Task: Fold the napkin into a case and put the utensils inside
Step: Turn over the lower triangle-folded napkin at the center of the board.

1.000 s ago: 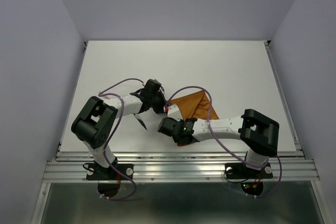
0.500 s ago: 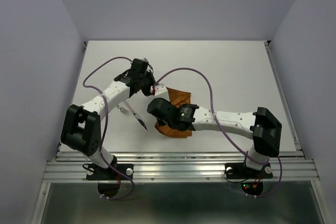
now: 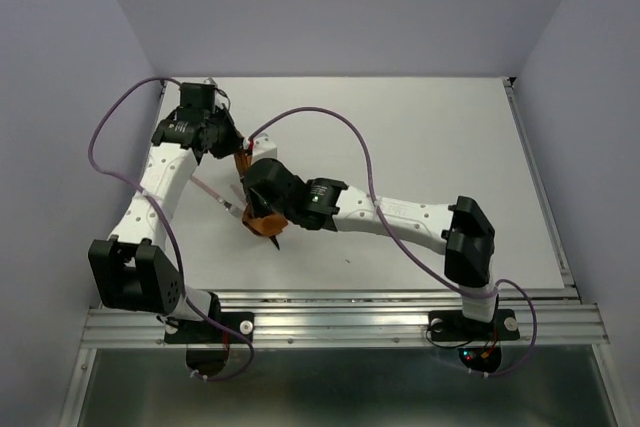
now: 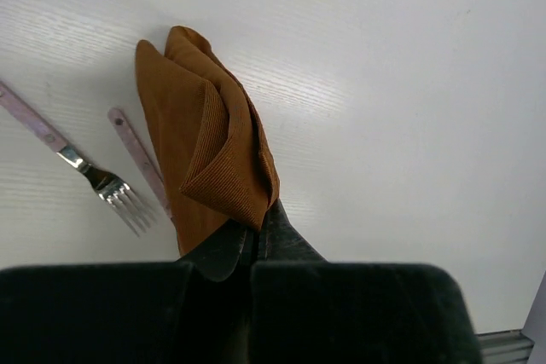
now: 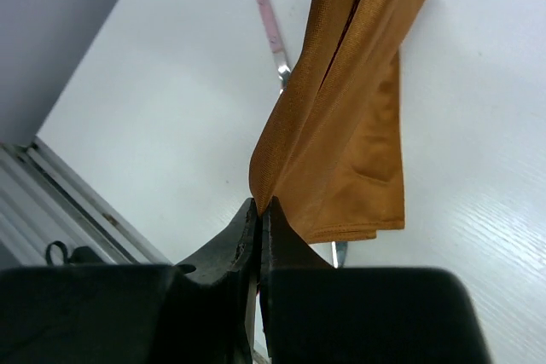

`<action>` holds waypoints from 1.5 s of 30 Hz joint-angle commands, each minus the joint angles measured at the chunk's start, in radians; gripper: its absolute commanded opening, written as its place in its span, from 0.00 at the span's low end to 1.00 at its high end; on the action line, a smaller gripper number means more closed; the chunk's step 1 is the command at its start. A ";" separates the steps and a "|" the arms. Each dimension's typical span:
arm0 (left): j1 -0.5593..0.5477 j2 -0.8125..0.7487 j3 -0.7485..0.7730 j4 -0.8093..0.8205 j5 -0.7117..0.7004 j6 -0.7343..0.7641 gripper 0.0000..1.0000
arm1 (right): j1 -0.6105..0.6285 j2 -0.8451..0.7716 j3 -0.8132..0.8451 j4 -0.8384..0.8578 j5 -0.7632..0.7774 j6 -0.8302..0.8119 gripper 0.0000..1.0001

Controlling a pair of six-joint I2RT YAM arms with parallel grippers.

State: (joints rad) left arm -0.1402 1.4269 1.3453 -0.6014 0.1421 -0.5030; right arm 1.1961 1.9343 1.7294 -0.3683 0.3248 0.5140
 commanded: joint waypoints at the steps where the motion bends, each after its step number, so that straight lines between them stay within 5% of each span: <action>1: 0.071 -0.045 0.086 0.069 -0.070 0.090 0.00 | 0.034 0.015 0.088 0.035 -0.159 -0.008 0.01; 17: 0.163 -0.059 0.278 -0.028 -0.151 0.176 0.00 | 0.034 0.081 0.223 0.097 -0.316 0.029 0.01; 26: 0.100 -0.011 0.209 0.061 -0.119 0.127 0.00 | 0.034 0.012 0.043 0.202 -0.343 0.090 0.01; 33: -0.018 0.052 0.178 0.136 -0.131 0.067 0.00 | -0.027 -0.144 -0.269 0.307 -0.300 0.158 0.01; 45: 0.039 0.006 0.196 0.089 -0.161 0.119 0.00 | -0.029 -0.077 -0.160 0.272 -0.385 0.123 0.01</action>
State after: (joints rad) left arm -0.1780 1.5024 1.4982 -0.7017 0.0746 -0.4229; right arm 1.1076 1.8202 1.4761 -0.0486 0.1135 0.6350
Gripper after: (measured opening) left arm 0.048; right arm 0.036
